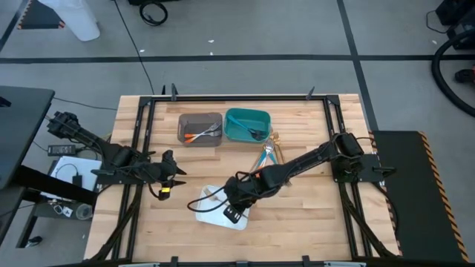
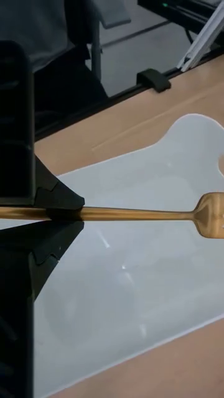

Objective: Sort silverware by color (type)
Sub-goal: Put the gold fork into the white bin

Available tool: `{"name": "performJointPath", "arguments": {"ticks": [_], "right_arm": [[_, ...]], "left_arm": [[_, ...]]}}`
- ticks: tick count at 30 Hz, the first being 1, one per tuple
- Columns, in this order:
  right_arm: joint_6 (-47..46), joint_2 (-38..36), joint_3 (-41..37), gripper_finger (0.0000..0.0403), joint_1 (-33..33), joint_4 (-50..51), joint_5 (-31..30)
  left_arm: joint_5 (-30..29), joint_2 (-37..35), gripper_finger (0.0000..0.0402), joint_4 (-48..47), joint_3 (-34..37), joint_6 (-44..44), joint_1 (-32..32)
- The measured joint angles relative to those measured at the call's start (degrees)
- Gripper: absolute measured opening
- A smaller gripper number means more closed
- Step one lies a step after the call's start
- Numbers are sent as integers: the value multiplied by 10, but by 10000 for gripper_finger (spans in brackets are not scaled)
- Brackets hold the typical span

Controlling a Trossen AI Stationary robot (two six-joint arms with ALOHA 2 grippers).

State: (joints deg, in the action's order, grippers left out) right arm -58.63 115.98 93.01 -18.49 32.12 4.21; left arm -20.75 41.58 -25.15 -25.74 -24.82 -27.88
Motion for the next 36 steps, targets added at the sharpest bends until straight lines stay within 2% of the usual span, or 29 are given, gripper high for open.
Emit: {"name": "performJointPath", "arguments": {"ticks": [10, 23, 26, 32, 36], "right_arm": [[-46, 1, 0, 30, 14, -20, 61], [-64, 1, 0, 49, 26, -72, 73], [-78, 19, 1, 52, 29, -71, 71], [-104, 62, 1, 51, 32, -123, 128], [-103, 67, 1, 55, 35, -128, 135]], "left_arm": [[0, 0, 173, 0, 0, 1, 0], [0, 0, 173, 0, 0, 15, 0], [0, 0, 173, 0, 0, 19, 0], [0, 0, 173, -6, 0, 25, 0], [0, 0, 173, -12, 0, 26, 0]]}}
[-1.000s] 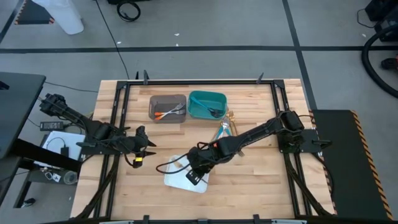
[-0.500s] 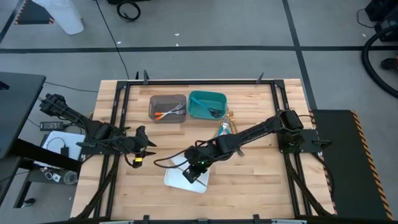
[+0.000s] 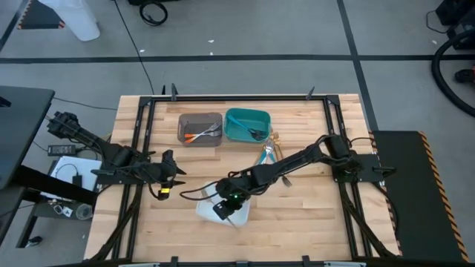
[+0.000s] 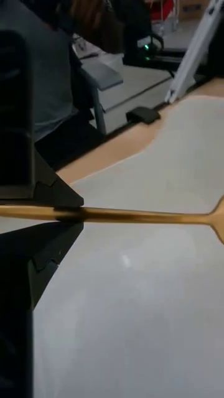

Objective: Sort silverware by color (type)
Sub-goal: Put the gold fork into the white bin

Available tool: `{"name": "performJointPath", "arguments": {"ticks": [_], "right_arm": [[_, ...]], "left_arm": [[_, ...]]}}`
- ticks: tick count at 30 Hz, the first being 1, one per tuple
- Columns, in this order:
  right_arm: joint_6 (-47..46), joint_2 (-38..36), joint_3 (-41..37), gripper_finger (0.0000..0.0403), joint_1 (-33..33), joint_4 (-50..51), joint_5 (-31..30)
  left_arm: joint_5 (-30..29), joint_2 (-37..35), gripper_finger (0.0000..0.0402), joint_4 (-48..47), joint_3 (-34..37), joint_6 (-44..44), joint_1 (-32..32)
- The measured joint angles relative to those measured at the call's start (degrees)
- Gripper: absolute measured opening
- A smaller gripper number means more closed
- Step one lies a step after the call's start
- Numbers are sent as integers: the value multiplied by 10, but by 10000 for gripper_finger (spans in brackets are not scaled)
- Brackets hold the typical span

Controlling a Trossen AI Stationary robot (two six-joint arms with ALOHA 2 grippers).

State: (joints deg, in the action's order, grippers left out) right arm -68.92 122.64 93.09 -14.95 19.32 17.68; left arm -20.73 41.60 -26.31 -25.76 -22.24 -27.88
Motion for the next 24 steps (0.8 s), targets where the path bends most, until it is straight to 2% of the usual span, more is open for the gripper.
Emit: {"name": "performJointPath", "arguments": {"ticks": [8, 13, 24], "right_arm": [[6, -5, -1, 60, 2, 18, -11], [27, -10, -1, 60, 2, 51, -45], [72, -43, 0, 60, 12, 95, -37]], "left_arm": [[11, 0, 173, -3, 0, -5, 0], [11, 0, 173, -4, 0, -5, 0], [14, 0, 173, -4, 0, -7, 0]]}}
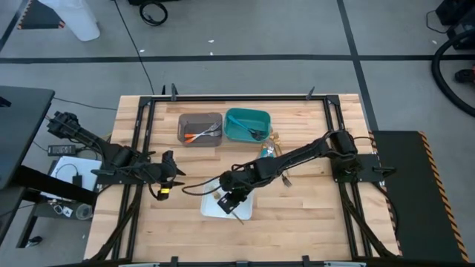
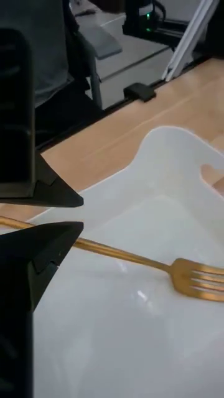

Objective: Sort silverware by color (type)
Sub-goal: Put the gold fork into the white bin

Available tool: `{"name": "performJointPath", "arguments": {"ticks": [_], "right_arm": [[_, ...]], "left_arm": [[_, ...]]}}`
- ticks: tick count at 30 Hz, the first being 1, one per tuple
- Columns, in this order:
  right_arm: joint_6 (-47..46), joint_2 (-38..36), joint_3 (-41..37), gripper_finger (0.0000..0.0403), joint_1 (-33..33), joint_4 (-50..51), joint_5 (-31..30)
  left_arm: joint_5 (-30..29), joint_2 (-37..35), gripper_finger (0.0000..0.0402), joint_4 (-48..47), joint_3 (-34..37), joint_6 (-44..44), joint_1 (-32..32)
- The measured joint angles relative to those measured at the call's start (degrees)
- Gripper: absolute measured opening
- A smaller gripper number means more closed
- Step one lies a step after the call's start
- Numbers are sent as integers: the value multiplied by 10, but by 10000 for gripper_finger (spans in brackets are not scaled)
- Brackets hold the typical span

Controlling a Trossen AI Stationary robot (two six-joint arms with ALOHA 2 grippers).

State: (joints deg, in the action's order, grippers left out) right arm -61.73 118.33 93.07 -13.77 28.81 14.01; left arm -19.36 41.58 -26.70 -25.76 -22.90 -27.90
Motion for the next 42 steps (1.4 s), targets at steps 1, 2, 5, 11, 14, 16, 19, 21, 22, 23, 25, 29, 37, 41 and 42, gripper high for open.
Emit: {"name": "performJointPath", "arguments": {"ticks": [1, 2, 5, 11, 14, 16, 19, 21, 22, 23, 25, 29, 37, 41, 42], "right_arm": [[7, -1, 4, 60, 0, 10, -1], [21, -1, 8, 60, -1, 23, -10], [69, 2, 17, 60, -10, 62, -48], [128, 4, 43, 61, -26, 95, -87], [138, 6, 43, 69, -32, 95, -96], [137, 5, 43, 82, -35, 94, -105], [134, 5, 43, 113, -40, 93, -130], [121, 5, 43, 133, -43, 93, -152], [111, 5, 43, 142, -45, 94, -159], [102, 5, 43, 149, -47, 94, -161], [88, 5, 43, 156, -49, 94, -161], [80, 5, 43, 156, -54, 95, -174], [88, 6, 43, 154, -60, 110, -190], [125, 3, 43, 154, -60, 124, -201], [134, 3, 43, 154, -60, 127, -207]], "left_arm": [[4, 0, 173, 2, 0, 0, 0], [5, 0, 173, 1, 0, 0, 0], [6, 0, 173, 5, 0, 0, 0], [6, 0, 173, 10, 0, 0, 0], [6, 0, 173, 17, 0, 0, 0], [6, 0, 173, 22, 0, -2, 0], [6, 0, 173, 25, 0, -5, 0], [6, 0, 173, 26, 0, -8, 0], [6, 0, 173, 26, 0, -10, 0], [6, 0, 173, 27, 0, -13, 0], [6, 0, 173, 28, 0, -16, 0], [4, 0, 173, 35, 0, -19, 2], [-8, 3, 173, 58, 0, -20, 14], [-8, 39, 173, 102, -2, -5, 14], [-8, 55, 173, 102, -9, -2, 14]]}}
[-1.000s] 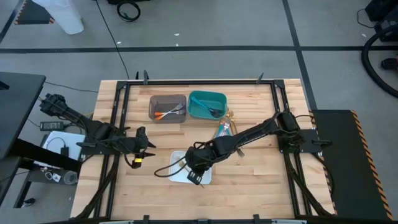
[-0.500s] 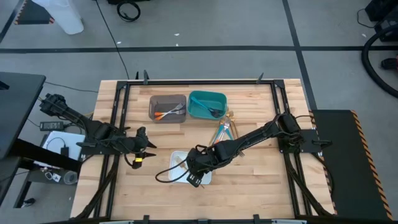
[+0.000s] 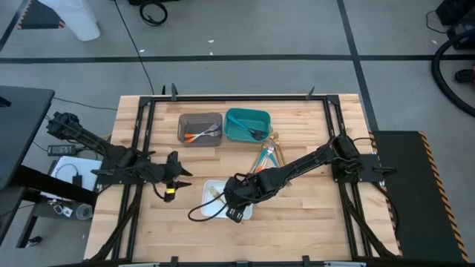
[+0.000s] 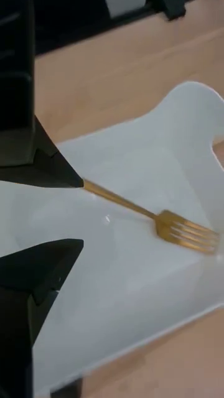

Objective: Sort silverware by color (type)
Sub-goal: Put the gold fork into the white bin

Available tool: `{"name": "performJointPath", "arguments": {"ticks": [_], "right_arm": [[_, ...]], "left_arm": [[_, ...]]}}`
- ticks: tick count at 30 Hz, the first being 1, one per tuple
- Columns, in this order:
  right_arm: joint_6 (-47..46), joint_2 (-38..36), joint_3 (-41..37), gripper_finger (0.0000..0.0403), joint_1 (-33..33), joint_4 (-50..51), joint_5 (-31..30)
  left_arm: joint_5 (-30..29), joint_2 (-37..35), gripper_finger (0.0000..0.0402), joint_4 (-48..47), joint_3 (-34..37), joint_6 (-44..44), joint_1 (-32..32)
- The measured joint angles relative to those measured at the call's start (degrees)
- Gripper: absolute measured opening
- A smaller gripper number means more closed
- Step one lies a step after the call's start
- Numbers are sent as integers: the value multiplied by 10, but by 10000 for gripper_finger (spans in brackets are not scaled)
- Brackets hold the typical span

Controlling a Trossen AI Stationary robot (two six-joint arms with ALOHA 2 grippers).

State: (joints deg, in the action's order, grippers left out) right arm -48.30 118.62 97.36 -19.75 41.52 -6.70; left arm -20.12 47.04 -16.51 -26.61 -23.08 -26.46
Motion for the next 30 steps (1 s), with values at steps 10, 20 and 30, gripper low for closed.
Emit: {"name": "performJointPath", "arguments": {"ticks": [10, 20, 30], "right_arm": [[50, -21, 0, 154, -11, 67, -51], [104, -67, -3, 153, -42, 116, -174], [110, -108, -76, 153, -71, 116, -247]], "left_arm": [[8, 153, 173, 1, -96, 43, -1], [9, 253, 173, 23, -164, 82, -1], [30, 361, 173, 12, -249, 142, 4]]}}
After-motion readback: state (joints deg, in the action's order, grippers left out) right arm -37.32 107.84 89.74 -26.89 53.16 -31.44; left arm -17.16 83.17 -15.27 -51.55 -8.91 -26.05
